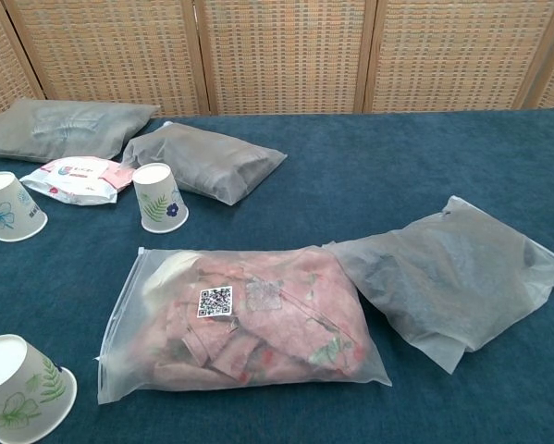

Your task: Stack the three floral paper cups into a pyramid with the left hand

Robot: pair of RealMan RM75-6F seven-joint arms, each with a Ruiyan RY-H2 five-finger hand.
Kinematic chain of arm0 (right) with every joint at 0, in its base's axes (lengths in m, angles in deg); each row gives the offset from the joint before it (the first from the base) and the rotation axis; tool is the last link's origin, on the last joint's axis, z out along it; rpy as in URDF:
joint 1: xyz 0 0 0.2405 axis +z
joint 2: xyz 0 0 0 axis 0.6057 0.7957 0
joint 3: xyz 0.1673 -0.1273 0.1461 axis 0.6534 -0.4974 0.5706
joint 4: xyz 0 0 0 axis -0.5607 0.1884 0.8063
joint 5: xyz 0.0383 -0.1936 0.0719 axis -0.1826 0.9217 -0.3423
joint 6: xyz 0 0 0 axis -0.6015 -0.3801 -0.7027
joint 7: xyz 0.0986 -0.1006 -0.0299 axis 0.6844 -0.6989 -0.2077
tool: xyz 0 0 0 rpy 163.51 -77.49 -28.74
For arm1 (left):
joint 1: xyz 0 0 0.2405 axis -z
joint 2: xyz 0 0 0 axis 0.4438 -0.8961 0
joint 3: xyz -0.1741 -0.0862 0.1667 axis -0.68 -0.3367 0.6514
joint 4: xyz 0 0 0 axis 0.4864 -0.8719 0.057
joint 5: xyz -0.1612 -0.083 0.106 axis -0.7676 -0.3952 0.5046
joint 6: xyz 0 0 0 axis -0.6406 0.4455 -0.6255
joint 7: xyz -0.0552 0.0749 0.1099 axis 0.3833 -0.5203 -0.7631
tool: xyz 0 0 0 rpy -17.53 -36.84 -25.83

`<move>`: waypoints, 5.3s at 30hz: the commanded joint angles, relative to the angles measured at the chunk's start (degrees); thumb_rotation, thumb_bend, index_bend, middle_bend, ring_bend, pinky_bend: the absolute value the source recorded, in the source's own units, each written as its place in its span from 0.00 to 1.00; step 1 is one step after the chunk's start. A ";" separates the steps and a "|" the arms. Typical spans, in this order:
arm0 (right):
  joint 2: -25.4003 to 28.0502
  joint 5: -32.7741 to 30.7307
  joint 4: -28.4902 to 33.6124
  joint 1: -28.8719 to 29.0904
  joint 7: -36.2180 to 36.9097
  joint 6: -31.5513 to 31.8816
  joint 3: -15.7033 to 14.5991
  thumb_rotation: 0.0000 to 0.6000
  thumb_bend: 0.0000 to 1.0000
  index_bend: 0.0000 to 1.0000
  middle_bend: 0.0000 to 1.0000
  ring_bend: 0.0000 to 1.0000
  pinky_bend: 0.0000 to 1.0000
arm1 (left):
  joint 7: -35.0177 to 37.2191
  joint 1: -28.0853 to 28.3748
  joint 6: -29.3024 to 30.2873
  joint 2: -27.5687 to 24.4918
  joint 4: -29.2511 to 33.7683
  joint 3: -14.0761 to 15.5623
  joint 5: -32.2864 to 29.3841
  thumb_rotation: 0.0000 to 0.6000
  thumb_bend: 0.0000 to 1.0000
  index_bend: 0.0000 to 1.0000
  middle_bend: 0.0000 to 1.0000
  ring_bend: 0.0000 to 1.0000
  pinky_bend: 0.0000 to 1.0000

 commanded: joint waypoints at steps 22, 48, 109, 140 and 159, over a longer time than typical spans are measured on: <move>0.38 0.00 0.03 -0.19 1.02 0.41 0.12 1.00 0.09 0.00 0.00 0.00 0.00 | -3.13 7.67 -19.63 -8.71 7.84 6.34 4.12 1.00 0.19 0.12 0.00 0.00 0.00; 0.68 0.04 -0.02 -0.28 2.10 0.65 0.23 1.00 0.09 0.00 0.00 0.00 0.00 | -11.94 11.08 -28.52 0.02 5.10 4.56 -7.59 1.00 0.19 0.20 0.00 0.00 0.00; 0.88 -0.07 0.28 -0.35 2.35 0.52 0.27 1.00 0.09 0.00 0.00 0.00 0.00 | -5.18 21.03 -27.09 4.07 -4.40 -7.05 -26.50 1.00 0.19 0.43 0.00 0.00 0.00; 0.68 -0.56 -0.14 -0.15 2.46 0.06 0.42 1.00 0.09 0.00 0.00 0.00 0.00 | -11.67 33.92 -32.45 14.13 -19.58 -11.95 -53.42 1.00 0.19 0.43 0.00 0.00 0.00; 0.64 -1.78 -0.75 0.27 3.03 -1.08 0.74 1.00 0.09 0.00 0.00 0.00 0.00 | -19.63 42.10 -32.65 21.36 -27.71 -11.83 -67.54 1.00 0.19 0.43 0.00 0.00 0.00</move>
